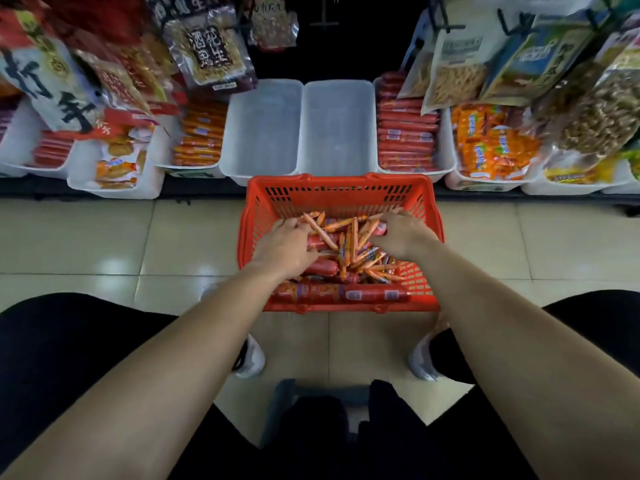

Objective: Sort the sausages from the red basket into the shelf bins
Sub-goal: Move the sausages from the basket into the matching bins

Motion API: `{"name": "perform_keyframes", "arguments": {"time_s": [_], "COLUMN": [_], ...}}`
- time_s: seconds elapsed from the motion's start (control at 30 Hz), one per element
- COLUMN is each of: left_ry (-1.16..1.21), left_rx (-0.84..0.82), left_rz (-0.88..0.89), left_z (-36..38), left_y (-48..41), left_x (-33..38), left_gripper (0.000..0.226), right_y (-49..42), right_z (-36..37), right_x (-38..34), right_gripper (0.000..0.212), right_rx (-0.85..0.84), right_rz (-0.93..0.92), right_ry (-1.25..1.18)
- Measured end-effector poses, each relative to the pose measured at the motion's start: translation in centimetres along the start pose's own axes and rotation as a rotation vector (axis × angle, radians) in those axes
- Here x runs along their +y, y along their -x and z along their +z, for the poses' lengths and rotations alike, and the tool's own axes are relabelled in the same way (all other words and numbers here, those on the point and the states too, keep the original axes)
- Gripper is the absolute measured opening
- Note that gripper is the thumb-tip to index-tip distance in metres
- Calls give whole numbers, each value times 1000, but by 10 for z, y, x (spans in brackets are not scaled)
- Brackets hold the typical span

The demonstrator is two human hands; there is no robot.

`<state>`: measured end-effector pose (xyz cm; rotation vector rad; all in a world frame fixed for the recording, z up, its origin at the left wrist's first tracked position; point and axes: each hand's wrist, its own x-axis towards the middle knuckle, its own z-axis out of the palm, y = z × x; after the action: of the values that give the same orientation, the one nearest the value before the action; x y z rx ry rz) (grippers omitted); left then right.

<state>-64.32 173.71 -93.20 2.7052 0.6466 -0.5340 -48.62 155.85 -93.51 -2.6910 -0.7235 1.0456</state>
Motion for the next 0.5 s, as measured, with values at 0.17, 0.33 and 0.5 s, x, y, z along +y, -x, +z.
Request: {"name": "perform_keyframes", "arguments": {"time_s": [0.17, 0.33, 0.5], "left_ry": [25, 17, 18], "left_rx": [-145, -249, -214], "left_rz": [7, -19, 9], "left_z": [43, 86, 122], "left_y": [-51, -101, -154], "left_x": [-3, -11, -28], "left_gripper": [53, 61, 56], "right_y": [-61, -121, -157], "right_z": [43, 94, 132], "right_x": [15, 8, 1], "right_gripper": [60, 62, 34], "right_rx": [-111, -151, 21], "right_rz": [67, 85, 187], "right_ry": [-5, -8, -19]}}
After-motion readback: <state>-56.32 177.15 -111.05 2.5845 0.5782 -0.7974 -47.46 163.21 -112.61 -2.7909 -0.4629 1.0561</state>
